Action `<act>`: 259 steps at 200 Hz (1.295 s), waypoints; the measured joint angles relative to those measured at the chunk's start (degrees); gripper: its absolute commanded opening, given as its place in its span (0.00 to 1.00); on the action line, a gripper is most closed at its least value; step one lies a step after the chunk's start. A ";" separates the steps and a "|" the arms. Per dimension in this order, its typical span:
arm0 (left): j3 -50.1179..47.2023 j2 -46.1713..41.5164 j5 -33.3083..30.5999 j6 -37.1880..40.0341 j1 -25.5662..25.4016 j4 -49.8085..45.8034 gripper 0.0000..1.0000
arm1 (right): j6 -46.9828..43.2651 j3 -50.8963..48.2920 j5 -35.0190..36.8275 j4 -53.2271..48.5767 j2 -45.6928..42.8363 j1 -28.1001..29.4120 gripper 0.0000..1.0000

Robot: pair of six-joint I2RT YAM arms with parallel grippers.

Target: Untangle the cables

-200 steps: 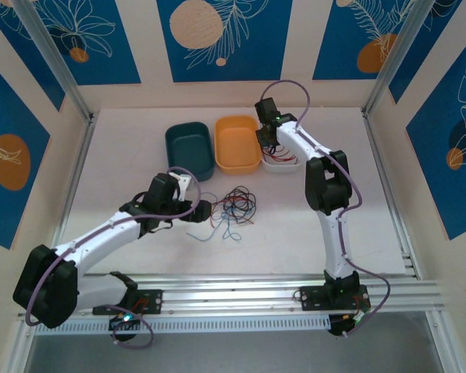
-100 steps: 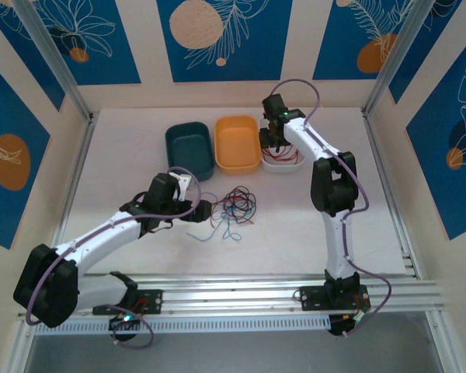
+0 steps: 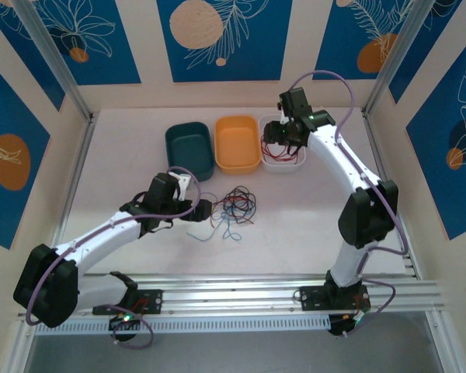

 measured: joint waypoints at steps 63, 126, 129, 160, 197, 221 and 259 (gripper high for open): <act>0.02 4.20 0.00 -1.57 0.00 1.62 1.00 | 8.09 -13.16 -8.07 -0.22 -7.85 6.19 0.62; 1.70 12.96 0.70 3.69 0.00 4.15 0.67 | 12.07 -15.76 -7.15 -0.66 -9.44 11.78 0.84; 1.95 13.42 0.94 4.22 0.00 4.22 0.67 | 12.15 -15.89 -7.06 -0.63 -9.66 11.78 0.85; 4.52 18.03 3.32 6.01 0.00 7.06 0.55 | 13.40 -17.07 -5.92 -0.42 -11.21 11.76 0.99; 7.23 23.82 5.66 7.08 -0.02 9.55 0.52 | 13.97 -17.07 -4.39 -0.48 -12.17 11.76 0.99; 7.72 26.01 7.21 7.06 -0.02 10.69 0.50 | 14.73 -17.46 -3.50 -0.46 -12.90 11.56 0.99; 7.98 28.39 8.79 6.82 -0.26 11.74 0.32 | 16.09 -18.99 -3.08 -0.46 -13.79 10.88 0.99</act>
